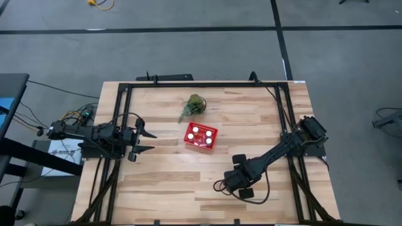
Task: Pick and place pill bottles into a basket
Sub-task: Put the blue medicine bottle into the red bin
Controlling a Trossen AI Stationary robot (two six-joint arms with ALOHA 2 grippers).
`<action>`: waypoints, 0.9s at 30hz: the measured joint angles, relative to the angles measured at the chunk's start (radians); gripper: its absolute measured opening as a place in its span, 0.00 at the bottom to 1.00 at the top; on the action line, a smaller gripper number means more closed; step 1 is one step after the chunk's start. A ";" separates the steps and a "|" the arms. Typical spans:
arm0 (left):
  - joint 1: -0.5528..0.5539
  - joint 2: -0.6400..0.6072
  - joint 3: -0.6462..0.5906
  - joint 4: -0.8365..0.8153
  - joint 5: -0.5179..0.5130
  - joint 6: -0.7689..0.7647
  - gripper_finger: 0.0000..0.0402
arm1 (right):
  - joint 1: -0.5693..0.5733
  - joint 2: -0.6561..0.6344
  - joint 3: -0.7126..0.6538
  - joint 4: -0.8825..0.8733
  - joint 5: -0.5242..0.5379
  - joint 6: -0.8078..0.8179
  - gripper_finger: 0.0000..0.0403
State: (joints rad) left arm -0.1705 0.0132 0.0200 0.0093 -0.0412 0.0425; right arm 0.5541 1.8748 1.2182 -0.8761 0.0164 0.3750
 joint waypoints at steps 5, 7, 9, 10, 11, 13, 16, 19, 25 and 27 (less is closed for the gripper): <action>0.000 0.000 0.000 0.000 0.000 -0.003 0.50 | 0.000 0.000 0.000 -0.001 -0.003 -0.006 0.32; 0.000 0.000 0.000 0.000 0.000 -0.004 0.50 | 0.000 0.000 0.000 0.001 -0.003 -0.009 0.31; 0.000 0.000 0.000 0.000 0.000 0.004 0.50 | 0.000 0.000 0.000 0.006 -0.011 -0.011 0.31; 0.000 0.000 0.000 0.000 0.000 0.005 0.50 | -0.002 0.000 0.000 0.011 -0.015 -0.015 0.30; 0.000 0.000 0.000 0.000 0.000 0.004 0.50 | -0.002 0.000 0.000 0.019 -0.016 -0.016 0.30; 0.000 0.000 0.000 0.000 0.000 -0.003 0.50 | -0.008 -0.001 0.001 0.029 -0.018 -0.023 0.29; 0.000 0.000 0.000 0.000 0.000 0.001 0.50 | -0.025 -0.014 0.015 0.025 -0.018 -0.038 0.29; 0.000 0.000 0.000 0.000 0.000 0.004 0.50 | -0.051 -0.044 0.031 0.029 -0.017 -0.064 0.29; 0.000 0.000 0.000 0.000 0.000 0.004 0.50 | -0.138 -0.158 0.038 0.024 0.019 -0.142 0.29; 0.000 0.000 0.000 0.000 0.000 0.004 0.50 | -0.184 -0.199 0.039 0.038 0.049 -0.183 0.29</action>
State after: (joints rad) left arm -0.1703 0.0132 0.0200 0.0090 -0.0410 0.0467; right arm 0.3701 1.6760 1.2568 -0.8381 0.0650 0.1919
